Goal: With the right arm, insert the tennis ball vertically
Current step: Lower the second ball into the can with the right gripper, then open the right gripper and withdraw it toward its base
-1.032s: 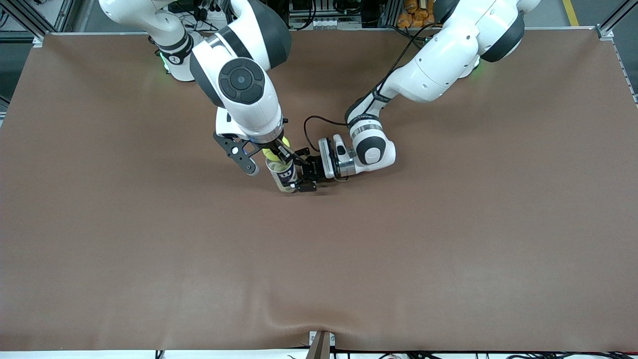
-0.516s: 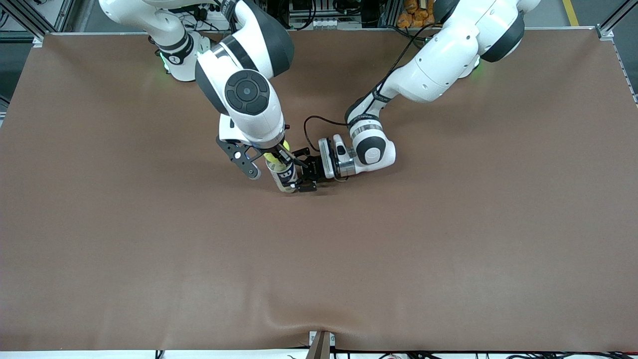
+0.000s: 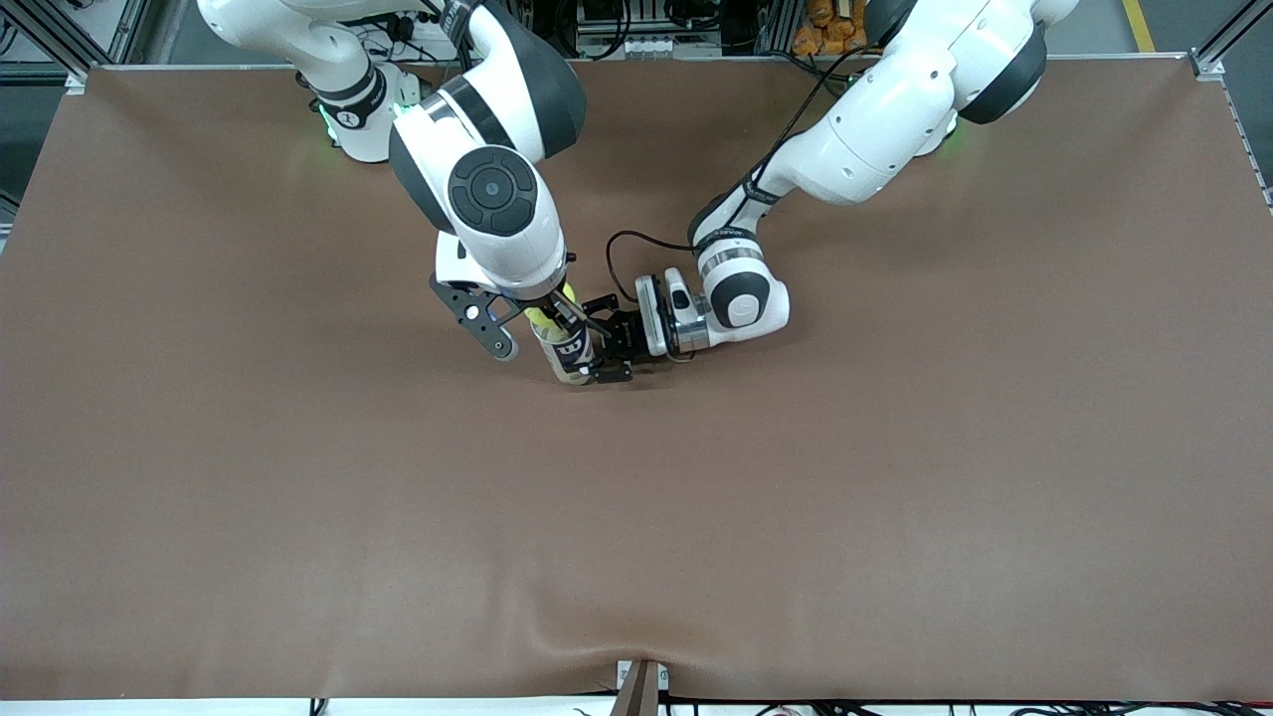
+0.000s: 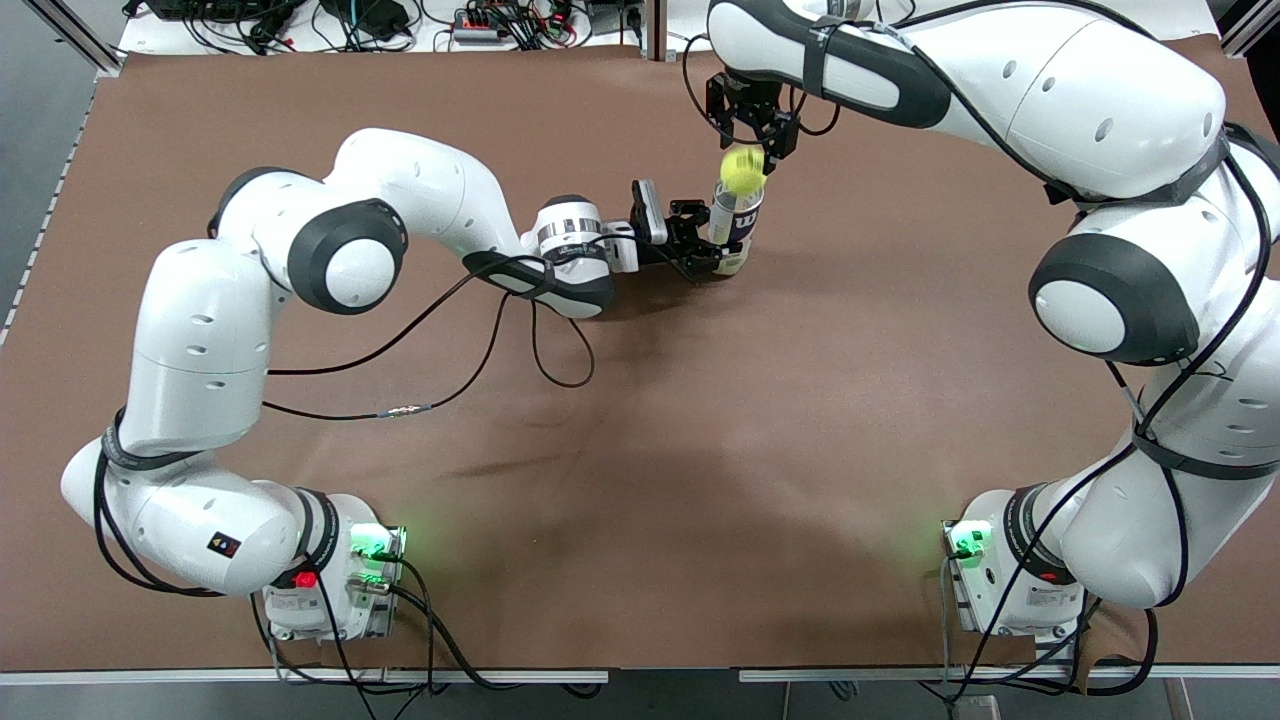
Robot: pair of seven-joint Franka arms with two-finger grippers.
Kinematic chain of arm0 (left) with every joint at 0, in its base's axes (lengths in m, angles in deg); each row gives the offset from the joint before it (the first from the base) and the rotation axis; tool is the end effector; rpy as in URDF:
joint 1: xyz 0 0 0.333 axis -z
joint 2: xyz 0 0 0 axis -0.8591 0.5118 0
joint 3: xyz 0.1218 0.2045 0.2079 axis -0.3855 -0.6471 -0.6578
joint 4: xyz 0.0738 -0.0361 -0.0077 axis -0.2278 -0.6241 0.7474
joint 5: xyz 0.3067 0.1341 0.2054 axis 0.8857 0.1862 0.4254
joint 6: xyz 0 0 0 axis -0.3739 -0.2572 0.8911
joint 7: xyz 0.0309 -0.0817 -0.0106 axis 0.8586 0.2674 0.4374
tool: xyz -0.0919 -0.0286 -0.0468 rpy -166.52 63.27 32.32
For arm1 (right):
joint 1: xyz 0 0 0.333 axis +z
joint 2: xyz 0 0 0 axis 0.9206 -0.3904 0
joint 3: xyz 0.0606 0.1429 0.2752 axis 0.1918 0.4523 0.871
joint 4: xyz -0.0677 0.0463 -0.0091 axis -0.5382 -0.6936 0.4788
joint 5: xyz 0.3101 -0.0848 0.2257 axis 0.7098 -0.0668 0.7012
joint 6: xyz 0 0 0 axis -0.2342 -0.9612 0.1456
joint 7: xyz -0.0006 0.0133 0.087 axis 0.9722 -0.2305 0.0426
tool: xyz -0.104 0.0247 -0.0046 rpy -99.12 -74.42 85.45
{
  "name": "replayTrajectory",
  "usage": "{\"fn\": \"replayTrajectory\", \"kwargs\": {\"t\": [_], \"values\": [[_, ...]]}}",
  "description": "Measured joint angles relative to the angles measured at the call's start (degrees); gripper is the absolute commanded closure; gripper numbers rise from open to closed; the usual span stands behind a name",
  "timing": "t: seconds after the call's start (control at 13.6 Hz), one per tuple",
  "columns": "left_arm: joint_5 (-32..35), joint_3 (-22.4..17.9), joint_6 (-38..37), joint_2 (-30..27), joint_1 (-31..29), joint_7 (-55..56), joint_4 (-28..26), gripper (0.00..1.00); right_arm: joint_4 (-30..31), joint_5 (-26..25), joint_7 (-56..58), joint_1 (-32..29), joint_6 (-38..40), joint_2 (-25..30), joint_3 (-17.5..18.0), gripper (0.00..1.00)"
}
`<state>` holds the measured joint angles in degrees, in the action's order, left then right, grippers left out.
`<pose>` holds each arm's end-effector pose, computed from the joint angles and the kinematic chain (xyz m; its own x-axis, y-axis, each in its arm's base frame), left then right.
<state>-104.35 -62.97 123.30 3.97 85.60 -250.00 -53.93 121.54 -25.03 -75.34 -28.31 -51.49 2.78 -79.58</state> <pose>0.4622 -0.4852 0.1010 0.1017 -0.0617 0.9929 -0.9801 -0.1770 0.0894 0.5375 0.4110 0.4459 0.6750 -0.7319 -0.0929 -0.7156 -0.6802 0.1592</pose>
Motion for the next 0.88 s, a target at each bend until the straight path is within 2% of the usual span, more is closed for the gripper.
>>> {"fn": "replayTrajectory", "kwargs": {"t": [0.59,0.88], "values": [[0.0,0.01,0.0,-0.01,0.02,0.0,-0.03,0.31,-0.36,-0.15,0.12,-0.26,0.17,0.07,-0.62,0.0],[0.0,0.01,-0.01,0.0,0.03,0.0,-0.03,0.24,-3.32,-0.49,10.59,-4.42,9.42,2.93,-1.7,0.0]]}}
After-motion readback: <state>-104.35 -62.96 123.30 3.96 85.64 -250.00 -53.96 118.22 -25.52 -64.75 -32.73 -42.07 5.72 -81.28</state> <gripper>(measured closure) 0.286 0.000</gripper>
